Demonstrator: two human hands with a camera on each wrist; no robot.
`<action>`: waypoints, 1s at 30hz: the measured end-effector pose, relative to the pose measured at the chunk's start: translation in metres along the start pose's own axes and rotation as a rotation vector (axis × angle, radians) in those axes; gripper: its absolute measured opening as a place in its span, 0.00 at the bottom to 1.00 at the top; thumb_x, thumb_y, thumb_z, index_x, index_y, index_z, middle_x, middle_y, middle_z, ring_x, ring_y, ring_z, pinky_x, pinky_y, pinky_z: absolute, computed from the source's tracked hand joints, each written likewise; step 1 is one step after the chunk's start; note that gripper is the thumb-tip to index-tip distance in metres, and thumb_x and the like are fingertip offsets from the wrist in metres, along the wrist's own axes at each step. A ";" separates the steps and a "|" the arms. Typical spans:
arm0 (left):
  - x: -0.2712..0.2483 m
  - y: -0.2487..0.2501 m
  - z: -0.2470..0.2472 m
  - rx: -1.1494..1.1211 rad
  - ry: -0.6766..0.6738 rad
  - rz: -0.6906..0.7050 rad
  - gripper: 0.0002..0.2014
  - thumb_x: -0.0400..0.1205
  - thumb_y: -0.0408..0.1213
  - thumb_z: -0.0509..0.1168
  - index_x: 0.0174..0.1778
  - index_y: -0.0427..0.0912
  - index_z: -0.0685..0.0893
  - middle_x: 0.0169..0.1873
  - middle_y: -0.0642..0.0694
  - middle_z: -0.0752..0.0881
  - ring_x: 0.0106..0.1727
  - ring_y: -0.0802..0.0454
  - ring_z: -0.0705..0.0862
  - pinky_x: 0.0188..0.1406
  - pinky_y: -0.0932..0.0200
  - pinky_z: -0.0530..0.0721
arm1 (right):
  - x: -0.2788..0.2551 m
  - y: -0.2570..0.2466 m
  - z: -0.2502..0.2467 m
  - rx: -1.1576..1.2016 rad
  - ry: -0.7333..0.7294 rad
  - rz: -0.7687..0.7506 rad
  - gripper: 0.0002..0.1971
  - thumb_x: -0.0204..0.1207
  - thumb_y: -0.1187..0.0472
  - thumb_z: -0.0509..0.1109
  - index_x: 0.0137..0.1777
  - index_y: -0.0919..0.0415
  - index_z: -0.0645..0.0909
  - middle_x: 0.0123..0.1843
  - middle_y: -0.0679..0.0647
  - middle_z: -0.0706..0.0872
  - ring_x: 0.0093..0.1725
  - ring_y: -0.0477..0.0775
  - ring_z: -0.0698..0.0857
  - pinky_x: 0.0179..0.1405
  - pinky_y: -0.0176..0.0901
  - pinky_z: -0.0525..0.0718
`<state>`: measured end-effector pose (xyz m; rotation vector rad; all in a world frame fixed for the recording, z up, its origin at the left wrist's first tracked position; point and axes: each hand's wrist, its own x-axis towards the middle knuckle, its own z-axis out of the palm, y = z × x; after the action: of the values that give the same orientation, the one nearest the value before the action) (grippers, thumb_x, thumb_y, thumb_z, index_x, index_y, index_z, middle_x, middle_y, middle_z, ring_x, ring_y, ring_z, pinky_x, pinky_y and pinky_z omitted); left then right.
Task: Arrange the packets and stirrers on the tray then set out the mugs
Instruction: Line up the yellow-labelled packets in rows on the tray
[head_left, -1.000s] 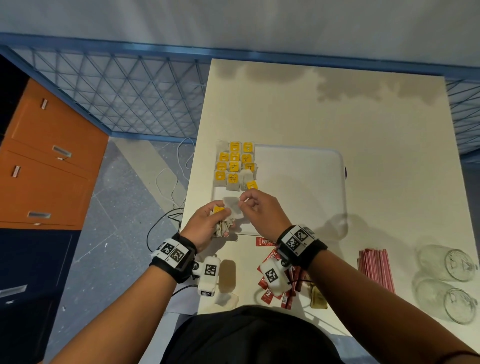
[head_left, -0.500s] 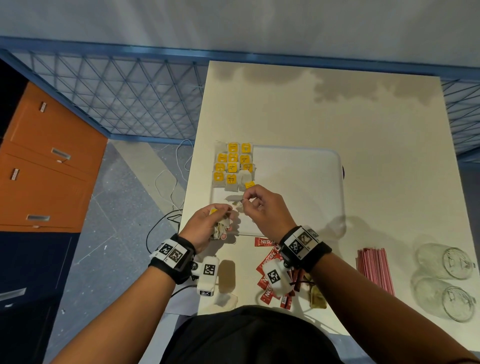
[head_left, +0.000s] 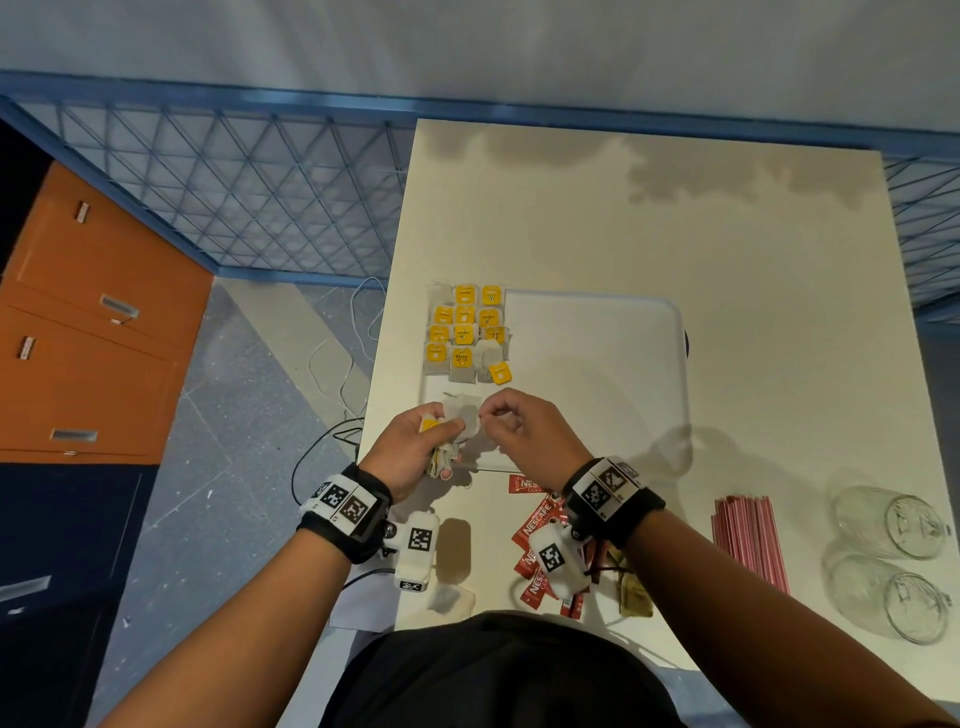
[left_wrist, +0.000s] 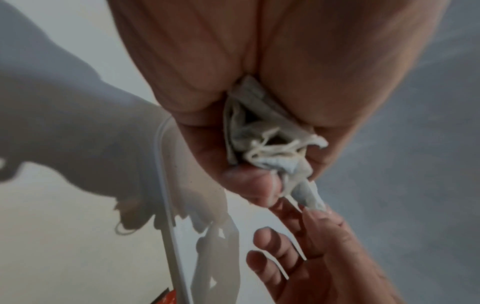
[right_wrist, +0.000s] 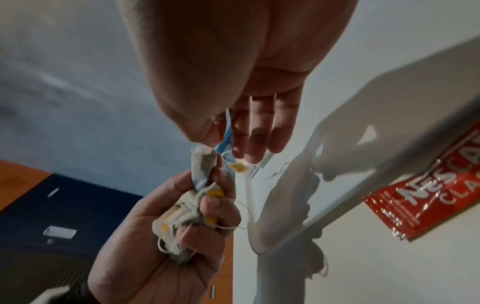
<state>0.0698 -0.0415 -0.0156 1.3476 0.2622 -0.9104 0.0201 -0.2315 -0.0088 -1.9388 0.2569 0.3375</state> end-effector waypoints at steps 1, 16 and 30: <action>0.000 0.000 0.000 0.013 -0.004 -0.002 0.05 0.85 0.29 0.66 0.54 0.39 0.86 0.39 0.37 0.86 0.29 0.46 0.83 0.19 0.60 0.78 | 0.002 0.001 0.000 0.050 0.011 0.041 0.05 0.83 0.53 0.69 0.51 0.43 0.86 0.44 0.40 0.89 0.42 0.45 0.89 0.49 0.52 0.89; -0.005 0.001 0.002 -0.027 -0.138 -0.056 0.23 0.73 0.30 0.67 0.66 0.39 0.86 0.37 0.35 0.84 0.24 0.43 0.79 0.20 0.58 0.79 | 0.006 0.000 0.003 0.200 -0.201 0.040 0.20 0.83 0.71 0.64 0.70 0.52 0.84 0.61 0.45 0.90 0.58 0.44 0.90 0.57 0.38 0.87; -0.011 0.007 -0.002 -0.018 -0.184 -0.067 0.11 0.72 0.29 0.67 0.50 0.31 0.84 0.30 0.35 0.81 0.20 0.43 0.78 0.17 0.59 0.79 | 0.007 -0.002 -0.007 0.114 -0.073 0.055 0.17 0.85 0.60 0.64 0.60 0.35 0.87 0.54 0.42 0.93 0.50 0.44 0.90 0.60 0.53 0.89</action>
<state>0.0683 -0.0358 -0.0041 1.2352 0.1744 -1.0783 0.0278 -0.2369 -0.0070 -1.8058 0.2763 0.4204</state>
